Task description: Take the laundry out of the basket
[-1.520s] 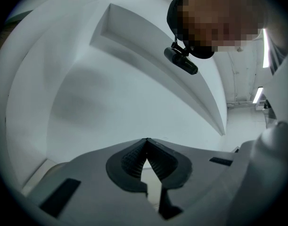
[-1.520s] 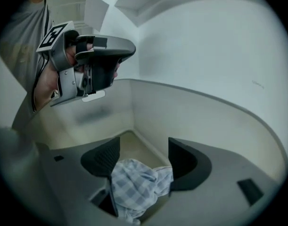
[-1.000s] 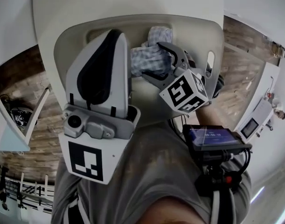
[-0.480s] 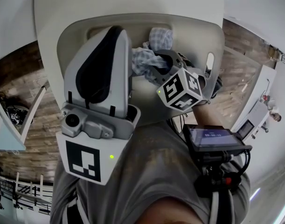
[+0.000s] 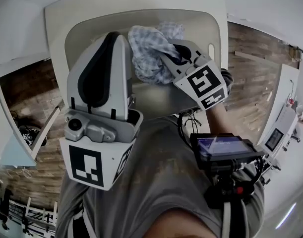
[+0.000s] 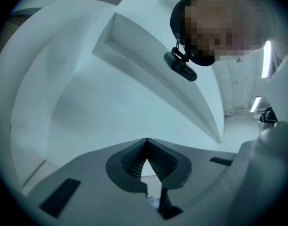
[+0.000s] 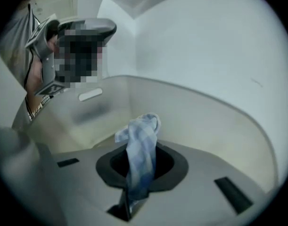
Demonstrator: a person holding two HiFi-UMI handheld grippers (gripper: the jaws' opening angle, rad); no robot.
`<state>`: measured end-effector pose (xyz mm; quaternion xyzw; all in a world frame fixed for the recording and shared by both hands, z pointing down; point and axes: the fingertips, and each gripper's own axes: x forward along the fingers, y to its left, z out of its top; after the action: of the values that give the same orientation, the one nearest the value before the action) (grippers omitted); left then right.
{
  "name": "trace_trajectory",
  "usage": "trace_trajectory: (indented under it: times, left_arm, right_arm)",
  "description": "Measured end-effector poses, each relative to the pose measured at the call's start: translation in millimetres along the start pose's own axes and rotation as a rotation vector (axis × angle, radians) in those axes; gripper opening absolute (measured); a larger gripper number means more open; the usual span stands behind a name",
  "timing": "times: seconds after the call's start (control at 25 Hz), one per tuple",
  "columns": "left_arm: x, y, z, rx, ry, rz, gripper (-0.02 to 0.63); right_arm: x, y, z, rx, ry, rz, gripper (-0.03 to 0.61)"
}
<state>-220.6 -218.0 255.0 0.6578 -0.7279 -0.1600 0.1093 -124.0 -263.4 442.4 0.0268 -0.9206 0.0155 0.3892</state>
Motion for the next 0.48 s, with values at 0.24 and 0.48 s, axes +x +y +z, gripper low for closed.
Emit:
trace_trajectory:
  times: [0.24, 0.48]
  left_arm:
    - [-2.7, -36.4, 16.8, 0.083, -0.039, -0.027, 0.008]
    - [-43.5, -65.2, 32.3, 0.15, -0.09, -0.043, 0.008]
  right_arm:
    - [-50.1, -33.7, 55.2, 0.054, -0.276, -0.092, 0.046]
    - [-94.9, -23.3, 104.5, -0.014, -0.449, -0.157, 0.046]
